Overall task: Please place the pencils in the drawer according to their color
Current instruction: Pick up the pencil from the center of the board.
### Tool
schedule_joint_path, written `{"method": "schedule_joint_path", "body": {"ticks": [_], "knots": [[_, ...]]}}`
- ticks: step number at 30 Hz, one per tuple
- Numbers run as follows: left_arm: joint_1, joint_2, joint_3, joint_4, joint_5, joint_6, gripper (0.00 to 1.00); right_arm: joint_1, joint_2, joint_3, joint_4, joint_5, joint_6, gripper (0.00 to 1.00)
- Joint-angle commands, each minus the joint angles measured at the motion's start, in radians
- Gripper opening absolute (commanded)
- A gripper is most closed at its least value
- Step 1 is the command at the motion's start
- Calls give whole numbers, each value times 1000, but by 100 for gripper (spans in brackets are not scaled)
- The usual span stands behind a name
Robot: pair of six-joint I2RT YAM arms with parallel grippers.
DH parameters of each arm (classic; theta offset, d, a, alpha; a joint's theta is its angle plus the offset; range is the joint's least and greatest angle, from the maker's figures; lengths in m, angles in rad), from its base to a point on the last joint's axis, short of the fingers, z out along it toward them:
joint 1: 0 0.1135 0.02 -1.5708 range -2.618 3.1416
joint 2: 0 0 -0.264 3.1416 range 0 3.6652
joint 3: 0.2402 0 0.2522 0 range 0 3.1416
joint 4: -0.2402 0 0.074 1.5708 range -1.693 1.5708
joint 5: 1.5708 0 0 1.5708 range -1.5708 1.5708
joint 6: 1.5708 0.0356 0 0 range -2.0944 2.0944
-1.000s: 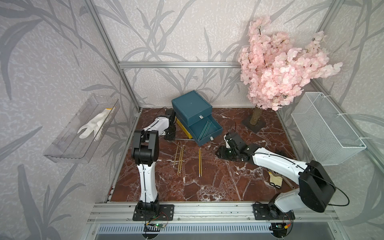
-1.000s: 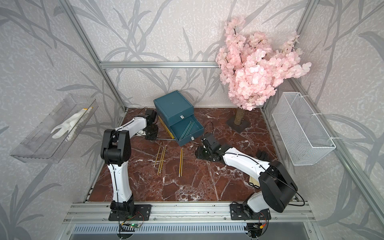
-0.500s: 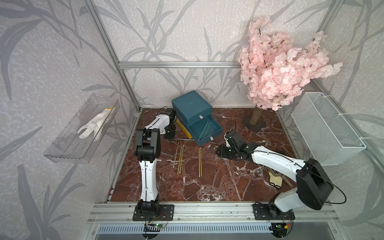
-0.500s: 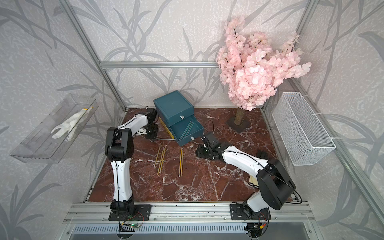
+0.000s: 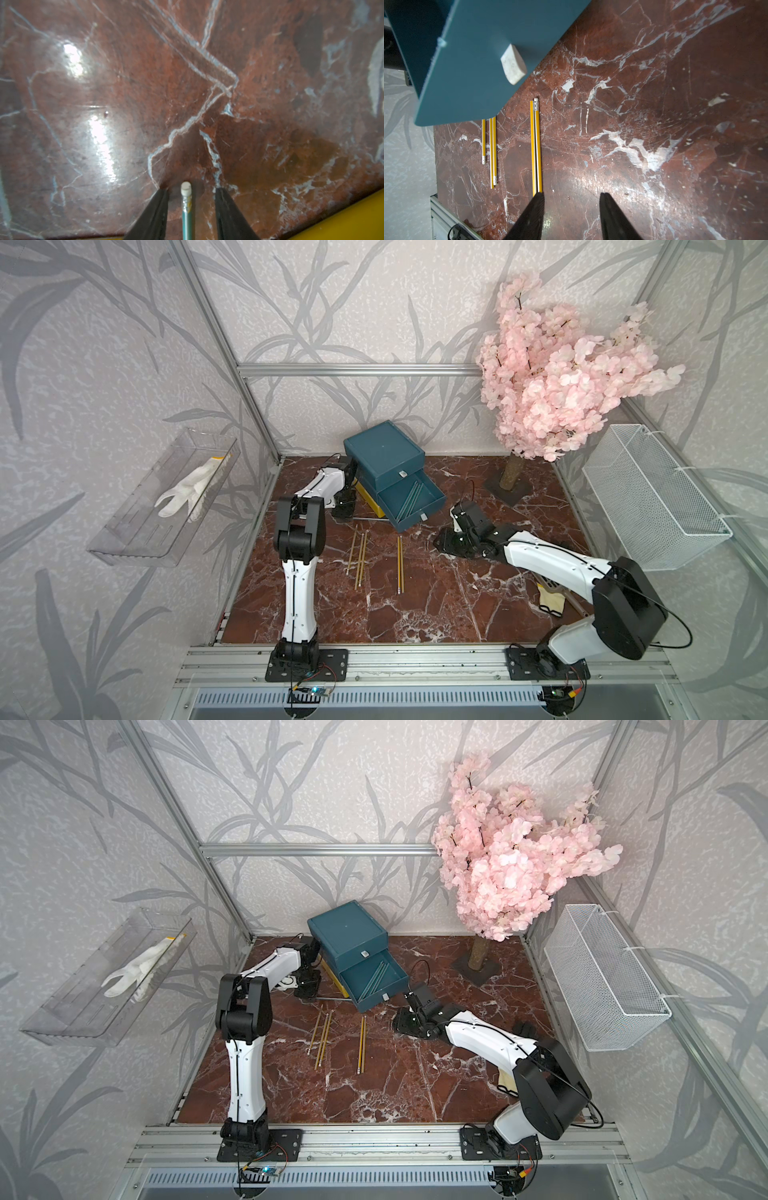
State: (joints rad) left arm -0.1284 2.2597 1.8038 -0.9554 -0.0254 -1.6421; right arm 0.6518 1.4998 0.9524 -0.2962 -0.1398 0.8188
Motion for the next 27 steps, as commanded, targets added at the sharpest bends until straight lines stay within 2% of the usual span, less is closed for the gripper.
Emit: {"method": "schedule_joint_path", "body": {"ticks": [1, 6, 12, 18, 27], "knots": [[-16, 53, -16, -59, -14, 3, 40, -10, -25, -15, 15, 11, 6, 47], [-17, 64, -24, -69, -15, 8, 33, -17, -40, -31, 17, 14, 8, 47], [-15, 65, -47, -58, -8, 11, 21, -23, -68, -45, 11, 27, 12, 47], [-11, 51, -88, -19, 16, 24, 1, -24, -88, -52, 0, 37, 16, 47], [-12, -29, -204, 119, 70, 113, 0, -24, -103, -61, -4, 45, 33, 46]]}}
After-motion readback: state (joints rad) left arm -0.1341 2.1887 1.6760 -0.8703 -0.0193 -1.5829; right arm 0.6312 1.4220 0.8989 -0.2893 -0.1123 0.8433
